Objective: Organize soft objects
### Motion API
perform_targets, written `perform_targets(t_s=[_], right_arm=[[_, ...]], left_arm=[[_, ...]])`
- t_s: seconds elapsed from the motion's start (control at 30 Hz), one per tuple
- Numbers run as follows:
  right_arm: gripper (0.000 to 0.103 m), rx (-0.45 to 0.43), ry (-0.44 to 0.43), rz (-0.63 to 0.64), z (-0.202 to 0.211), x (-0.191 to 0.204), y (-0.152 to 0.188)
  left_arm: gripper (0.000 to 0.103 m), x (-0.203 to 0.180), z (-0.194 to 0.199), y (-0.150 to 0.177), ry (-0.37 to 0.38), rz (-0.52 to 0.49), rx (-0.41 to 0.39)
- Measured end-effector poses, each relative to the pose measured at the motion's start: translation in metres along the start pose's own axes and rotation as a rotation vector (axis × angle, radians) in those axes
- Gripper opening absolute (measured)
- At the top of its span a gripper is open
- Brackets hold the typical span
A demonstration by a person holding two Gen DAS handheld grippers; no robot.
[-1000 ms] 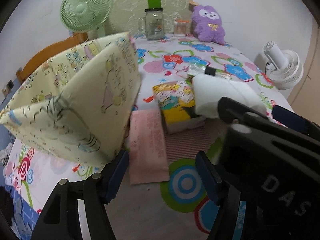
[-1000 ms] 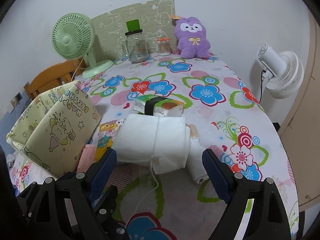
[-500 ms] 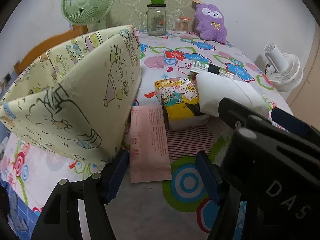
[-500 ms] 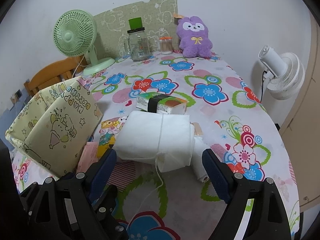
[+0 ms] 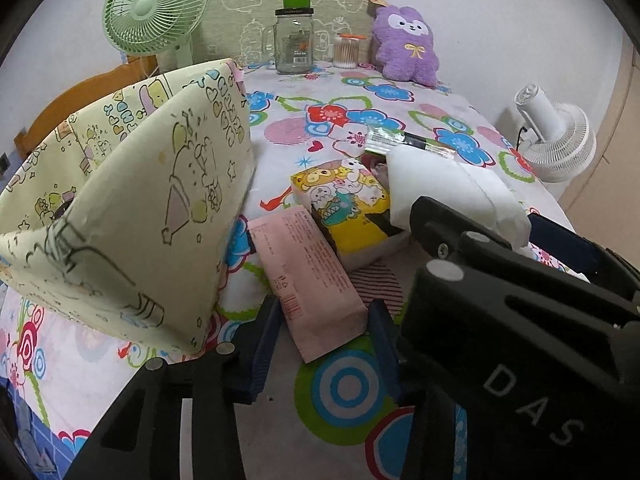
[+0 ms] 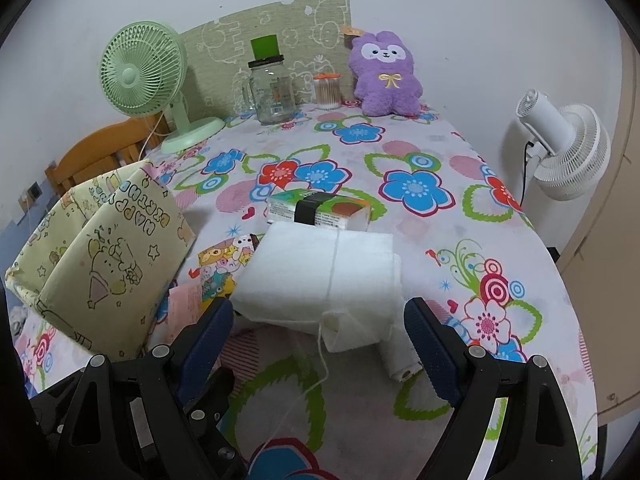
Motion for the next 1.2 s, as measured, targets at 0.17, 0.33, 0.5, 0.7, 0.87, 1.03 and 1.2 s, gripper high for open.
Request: perform_targets(t_s=[0.17, 0.33, 0.5, 0.7, 0.87, 1.03, 1.2], right_arm=[[0.09, 0.004, -0.001, 0.002, -0.007, -0.002, -0.003], [0.085, 0.02, -0.008, -0.006, -0.016, -0.003, -0.002], [0.042, 0.064, 0.001, 0.004, -0.023, -0.005, 0.003], [0.021, 0.083, 0.011, 0.008, -0.024, -0.007, 0.007], [0.017, 0.075, 0.014, 0.019, -0.018, -0.006, 0.008], [0.015, 0.065, 0.008, 0.027, -0.011, -0.002, 0.008], [0.014, 0.056, 0.006, 0.022, -0.001, -0.001, 0.007]], left_arm=[[0.045, -0.002, -0.004, -0.004, -0.002, -0.009, -0.005], [0.044, -0.003, -0.008, -0.007, -0.007, -0.024, -0.013], [0.044, -0.003, -0.009, -0.007, -0.009, -0.027, -0.015], [0.044, -0.003, -0.009, -0.007, -0.008, -0.026, -0.015], [0.043, -0.003, -0.006, -0.008, -0.007, -0.027, -0.023], [0.043, -0.003, 0.002, -0.008, -0.005, -0.029, -0.041], [0.043, -0.002, 0.01, -0.007, -0.002, -0.029, -0.054]])
Point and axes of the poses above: each gripper's, at about its wrist camera, not at the fingertips, and z roughly against the way its jaws point, x to its left, y to its underside, the point moved 5 cm from there along -z, roughly the way its jaws point, and after that the axes turned 12 degrees about -x, right-handed, at the moved point
